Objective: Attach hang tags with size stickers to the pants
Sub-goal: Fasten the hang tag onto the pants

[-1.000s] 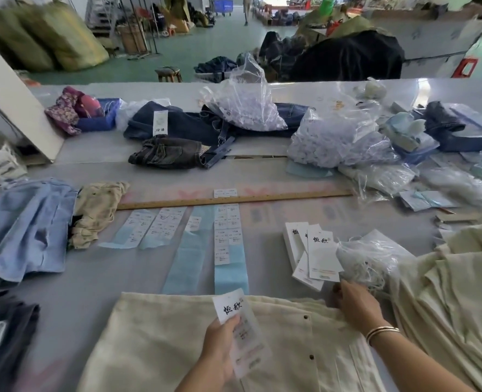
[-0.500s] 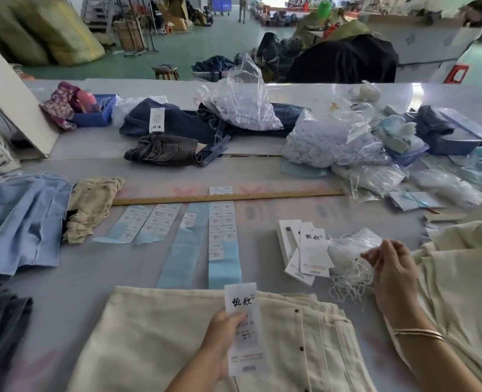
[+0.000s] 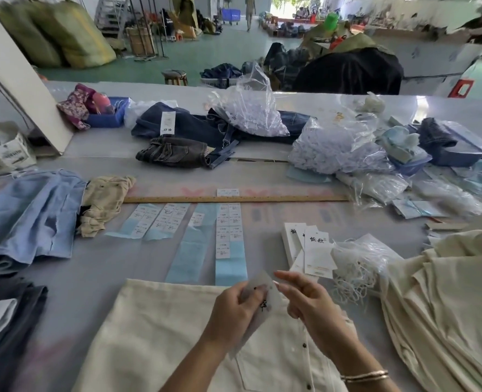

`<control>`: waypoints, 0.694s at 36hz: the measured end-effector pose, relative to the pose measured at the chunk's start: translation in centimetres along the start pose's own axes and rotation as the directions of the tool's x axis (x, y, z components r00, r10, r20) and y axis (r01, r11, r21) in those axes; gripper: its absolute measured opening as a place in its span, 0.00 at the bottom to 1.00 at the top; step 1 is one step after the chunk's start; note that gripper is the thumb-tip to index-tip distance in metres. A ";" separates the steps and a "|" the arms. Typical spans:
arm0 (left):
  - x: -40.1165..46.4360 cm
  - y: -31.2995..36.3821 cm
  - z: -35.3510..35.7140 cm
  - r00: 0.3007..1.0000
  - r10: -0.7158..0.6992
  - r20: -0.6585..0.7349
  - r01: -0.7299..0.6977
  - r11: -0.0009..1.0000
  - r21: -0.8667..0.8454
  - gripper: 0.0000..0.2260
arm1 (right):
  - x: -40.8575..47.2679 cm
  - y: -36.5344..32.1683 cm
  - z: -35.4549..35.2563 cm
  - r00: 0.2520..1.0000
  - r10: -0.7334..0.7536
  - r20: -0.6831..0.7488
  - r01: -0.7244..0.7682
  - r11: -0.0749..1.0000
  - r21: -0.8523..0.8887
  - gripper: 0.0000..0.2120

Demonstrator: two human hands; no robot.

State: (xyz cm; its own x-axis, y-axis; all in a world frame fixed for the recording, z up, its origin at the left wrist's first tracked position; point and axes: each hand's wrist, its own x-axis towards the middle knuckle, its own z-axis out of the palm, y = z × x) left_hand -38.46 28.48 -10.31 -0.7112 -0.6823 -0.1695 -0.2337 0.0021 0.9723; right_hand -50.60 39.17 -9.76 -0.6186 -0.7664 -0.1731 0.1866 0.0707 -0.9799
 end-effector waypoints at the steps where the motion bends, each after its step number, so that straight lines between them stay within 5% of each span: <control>1: -0.2 -0.1 -0.3 1.000 0.019 -0.015 -0.019 1.000 0.020 0.13 | -0.1 0.1 0.4 1.000 0.003 0.000 -0.003 1.000 -0.015 0.08; 8: -1.0 -0.2 -1.4 0.989 0.142 -0.044 -0.132 0.973 0.187 0.11 | -0.8 1.1 2.3 0.997 0.069 -0.038 -0.065 0.994 0.086 0.09; 25: -1.9 0.0 -1.3 0.988 0.139 -0.060 -0.110 0.930 0.351 0.22 | -2.1 0.9 2.2 0.996 0.063 -0.059 -0.063 0.998 0.006 0.09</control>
State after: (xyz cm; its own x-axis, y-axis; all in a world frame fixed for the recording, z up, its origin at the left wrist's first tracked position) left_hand -36.22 28.80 -9.83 -0.6954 -0.7183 -0.0224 -0.3720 0.3330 0.8665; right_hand -47.43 39.46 -10.02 -0.6493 -0.7217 -0.2400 0.2299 0.1145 -0.9664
